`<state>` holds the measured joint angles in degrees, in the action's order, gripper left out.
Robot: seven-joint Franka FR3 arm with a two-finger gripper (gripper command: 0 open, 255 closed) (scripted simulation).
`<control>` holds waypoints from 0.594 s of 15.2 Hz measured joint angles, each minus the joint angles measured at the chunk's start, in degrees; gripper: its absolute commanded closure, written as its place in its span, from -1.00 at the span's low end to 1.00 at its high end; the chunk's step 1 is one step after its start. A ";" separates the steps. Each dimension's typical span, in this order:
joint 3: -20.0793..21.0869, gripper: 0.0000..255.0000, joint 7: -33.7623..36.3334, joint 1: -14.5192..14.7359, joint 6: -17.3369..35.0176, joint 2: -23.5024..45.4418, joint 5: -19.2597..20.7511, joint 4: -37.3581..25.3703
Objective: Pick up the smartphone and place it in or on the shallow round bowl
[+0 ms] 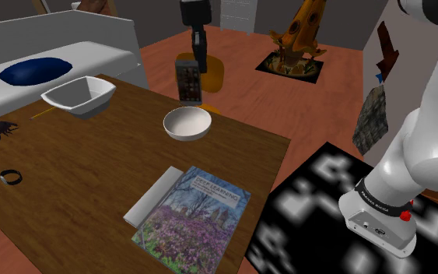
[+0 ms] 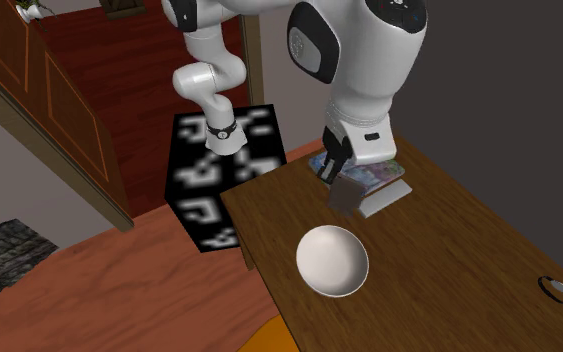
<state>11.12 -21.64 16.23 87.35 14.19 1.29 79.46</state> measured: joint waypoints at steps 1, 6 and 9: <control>-0.16 1.00 -0.28 0.05 -1.64 2.71 0.48 -4.28; -0.86 1.00 -1.57 0.17 -5.80 11.75 1.93 -17.36; -0.88 1.00 -1.61 0.00 -3.59 11.50 1.89 -14.90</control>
<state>10.23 -23.25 16.24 83.76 25.68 3.18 64.56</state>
